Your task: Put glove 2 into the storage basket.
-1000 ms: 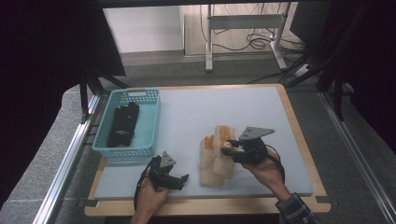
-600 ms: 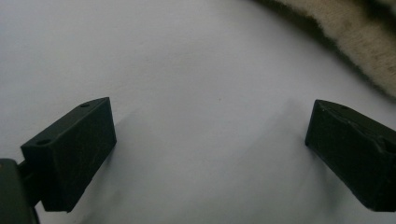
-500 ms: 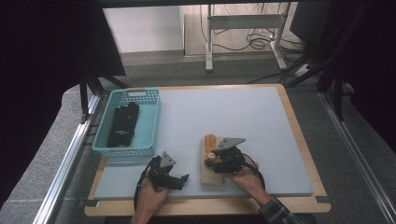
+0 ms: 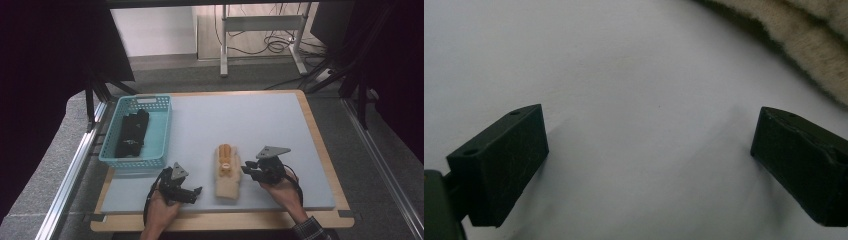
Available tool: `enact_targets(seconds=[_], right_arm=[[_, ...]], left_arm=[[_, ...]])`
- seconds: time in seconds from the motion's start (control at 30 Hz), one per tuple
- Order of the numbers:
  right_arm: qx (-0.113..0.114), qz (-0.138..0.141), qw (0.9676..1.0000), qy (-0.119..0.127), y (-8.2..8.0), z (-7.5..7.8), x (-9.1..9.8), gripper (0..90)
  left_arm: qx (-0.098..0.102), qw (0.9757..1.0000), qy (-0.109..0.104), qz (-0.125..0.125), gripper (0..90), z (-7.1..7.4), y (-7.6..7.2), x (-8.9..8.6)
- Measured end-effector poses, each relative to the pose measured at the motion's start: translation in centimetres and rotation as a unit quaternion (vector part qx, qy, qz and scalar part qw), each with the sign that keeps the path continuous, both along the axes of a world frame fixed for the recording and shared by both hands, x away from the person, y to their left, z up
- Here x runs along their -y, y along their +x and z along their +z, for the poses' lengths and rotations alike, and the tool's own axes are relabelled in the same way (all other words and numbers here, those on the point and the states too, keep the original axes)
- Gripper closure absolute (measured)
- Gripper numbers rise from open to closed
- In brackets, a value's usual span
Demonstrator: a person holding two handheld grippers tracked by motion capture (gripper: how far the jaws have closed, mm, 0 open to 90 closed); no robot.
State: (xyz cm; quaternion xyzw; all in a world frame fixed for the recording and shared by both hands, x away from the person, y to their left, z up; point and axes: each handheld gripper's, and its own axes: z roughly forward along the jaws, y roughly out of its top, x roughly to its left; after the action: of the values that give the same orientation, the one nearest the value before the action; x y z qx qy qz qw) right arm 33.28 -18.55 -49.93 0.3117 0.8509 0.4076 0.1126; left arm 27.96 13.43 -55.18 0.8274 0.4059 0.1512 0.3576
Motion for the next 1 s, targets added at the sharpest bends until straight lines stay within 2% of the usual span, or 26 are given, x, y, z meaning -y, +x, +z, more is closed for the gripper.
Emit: enact_targets(seconds=[0.07, 0.27, 0.5, 0.77, 0.9, 1.0], right_arm=[[-0.009, 0.008, 0.9999, 0.0, -0.4, -0.7, 0.3, 79.7], [-0.021, 0.034, 0.9991, -0.01, -1.6, -2.2, 0.0, 85.8], [-0.019, 0.052, 0.9984, -0.012, -2.1, -2.8, -1.0, 85.8], [-0.015, 0.059, 0.998, -0.015, -2.4, -3.2, -2.1, 85.6], [-0.013, 0.066, 0.9976, -0.016, -2.4, -3.5, -3.2, 84.9], [-0.01, 0.071, 0.9973, -0.018, -2.3, -3.5, -4.6, 83.8]], left_arm=[[0.0, 1.0, 0.0, 0.0, 2.2, 0.0, 0.0, 0.0], [-0.001, 1.0, -0.002, 0.001, 2.3, 0.0, 0.0, 0.0], [-0.001, 1.0, -0.006, 0.003, 3.4, 0.0, 0.0, -0.1], [-0.002, 1.0, 0.0, -0.003, 3.9, 0.1, -0.3, -0.8], [-0.003, 1.0, 0.0, 0.002, 4.4, 0.1, -0.5, -1.6], [0.0, 1.0, -0.001, -0.006, 5.9, 0.0, -0.5, -2.2]])
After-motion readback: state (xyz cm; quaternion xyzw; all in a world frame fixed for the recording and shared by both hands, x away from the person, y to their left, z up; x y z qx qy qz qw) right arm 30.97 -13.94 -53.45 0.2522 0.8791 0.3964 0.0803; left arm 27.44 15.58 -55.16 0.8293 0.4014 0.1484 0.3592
